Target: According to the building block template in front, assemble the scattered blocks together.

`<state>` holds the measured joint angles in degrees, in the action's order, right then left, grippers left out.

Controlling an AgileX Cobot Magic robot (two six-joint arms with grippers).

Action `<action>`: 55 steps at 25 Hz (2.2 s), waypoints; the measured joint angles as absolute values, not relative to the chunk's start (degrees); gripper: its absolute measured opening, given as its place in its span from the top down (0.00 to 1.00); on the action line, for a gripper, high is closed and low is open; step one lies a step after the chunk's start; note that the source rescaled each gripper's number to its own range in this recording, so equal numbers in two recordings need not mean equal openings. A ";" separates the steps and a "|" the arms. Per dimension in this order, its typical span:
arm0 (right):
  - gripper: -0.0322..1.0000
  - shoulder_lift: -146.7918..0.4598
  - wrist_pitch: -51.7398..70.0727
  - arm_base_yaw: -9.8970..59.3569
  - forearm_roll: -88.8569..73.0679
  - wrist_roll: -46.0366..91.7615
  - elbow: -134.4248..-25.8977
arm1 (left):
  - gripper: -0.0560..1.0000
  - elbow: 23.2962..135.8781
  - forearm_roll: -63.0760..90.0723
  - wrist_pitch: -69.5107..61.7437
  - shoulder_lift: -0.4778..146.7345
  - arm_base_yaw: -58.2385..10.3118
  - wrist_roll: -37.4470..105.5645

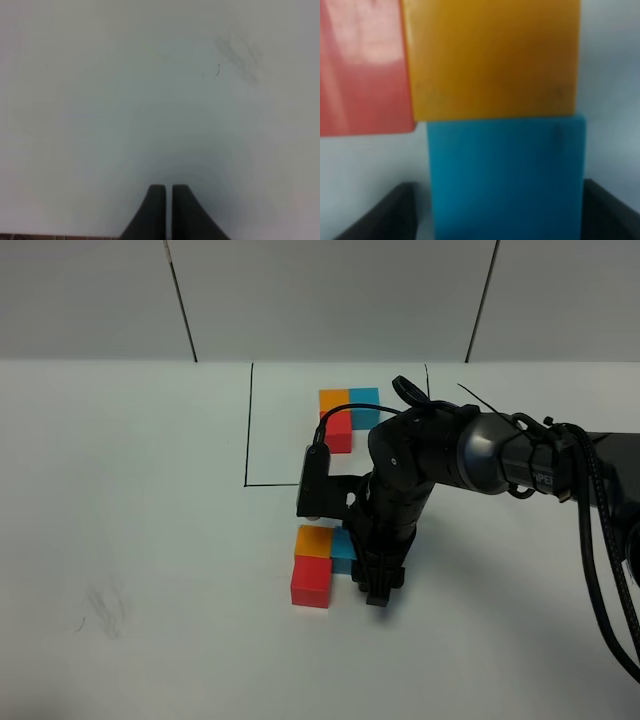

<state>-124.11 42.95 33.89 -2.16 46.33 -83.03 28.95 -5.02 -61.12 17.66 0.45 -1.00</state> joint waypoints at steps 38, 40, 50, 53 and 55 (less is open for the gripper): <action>0.96 -86.92 67.33 24.86 11.30 26.25 -82.35 | 0.95 28.95 -5.04 -61.01 17.66 0.45 -0.90; 0.96 -84.08 67.56 23.74 11.24 25.12 -81.21 | 0.95 28.95 -5.04 -61.01 17.66 0.45 -0.90; 0.97 -64.80 67.68 16.05 11.42 19.16 -69.87 | 0.95 28.95 -5.04 -61.01 17.66 0.45 -0.90; 0.97 -57.33 67.75 13.79 13.27 16.56 -65.75 | 0.95 28.95 -5.04 -61.01 17.66 0.45 -0.90; 0.97 -53.03 67.76 12.58 14.87 14.04 -62.81 | 0.95 28.95 -5.04 -61.01 17.66 0.45 -0.90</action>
